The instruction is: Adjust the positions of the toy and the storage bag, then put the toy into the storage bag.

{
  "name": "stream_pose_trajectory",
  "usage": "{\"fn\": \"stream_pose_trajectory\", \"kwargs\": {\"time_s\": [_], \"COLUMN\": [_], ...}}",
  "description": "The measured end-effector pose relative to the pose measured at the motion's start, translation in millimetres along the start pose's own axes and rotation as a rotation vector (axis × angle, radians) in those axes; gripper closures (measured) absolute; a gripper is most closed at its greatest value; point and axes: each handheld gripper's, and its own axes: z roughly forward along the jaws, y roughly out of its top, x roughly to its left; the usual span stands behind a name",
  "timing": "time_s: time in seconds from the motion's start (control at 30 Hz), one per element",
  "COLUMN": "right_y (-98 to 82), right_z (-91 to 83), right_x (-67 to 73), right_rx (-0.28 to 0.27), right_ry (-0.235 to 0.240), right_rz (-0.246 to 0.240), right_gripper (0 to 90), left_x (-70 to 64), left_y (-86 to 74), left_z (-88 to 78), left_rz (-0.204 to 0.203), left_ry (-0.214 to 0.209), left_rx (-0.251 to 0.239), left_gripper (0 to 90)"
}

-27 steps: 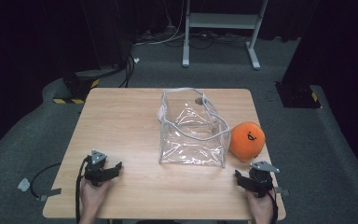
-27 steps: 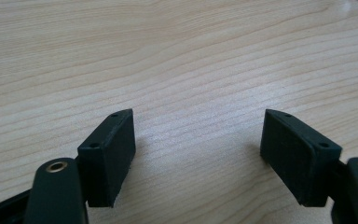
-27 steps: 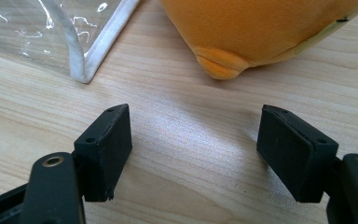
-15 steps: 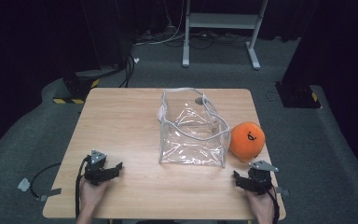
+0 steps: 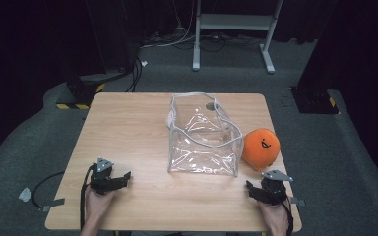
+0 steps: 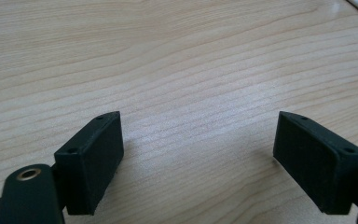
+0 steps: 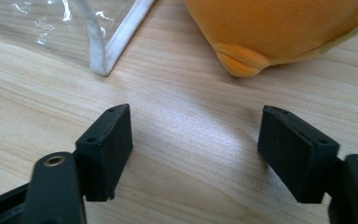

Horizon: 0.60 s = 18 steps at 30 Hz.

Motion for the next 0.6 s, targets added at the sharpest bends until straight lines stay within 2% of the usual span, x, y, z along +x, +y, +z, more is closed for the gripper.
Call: {"fn": "stream_pose_trajectory", "kwargs": {"time_s": [0.27, 0.37, 0.53, 0.6], "right_y": [-1.5, -1.8, -1.2, -0.9], "right_z": [-5.7, -6.6, -5.8, -5.5], "right_x": [7.2, 9.3, 13.0, 14.3], "right_rx": [-0.048, -0.054, -0.051, -0.052], "right_ry": [-0.004, 0.02, 0.047, 0.054], "right_rz": [-0.027, -0.02, -0.025, -0.03], "right_gripper": [32.2, 33.3, 34.7, 35.0], "left_x": [-1.8, -5.5, -16.6, -20.3], "left_y": [0.2, 0.7, 4.2, 5.7], "left_z": [-2.5, -3.1, -4.6, -4.7], "left_rz": [-0.015, -0.021, -0.005, 0.013], "left_ry": [-0.021, -0.042, -0.069, -0.076], "left_rx": [-0.009, -0.004, -0.009, -0.008], "left_gripper": [15.6, 15.6, 15.5, 15.5]}}
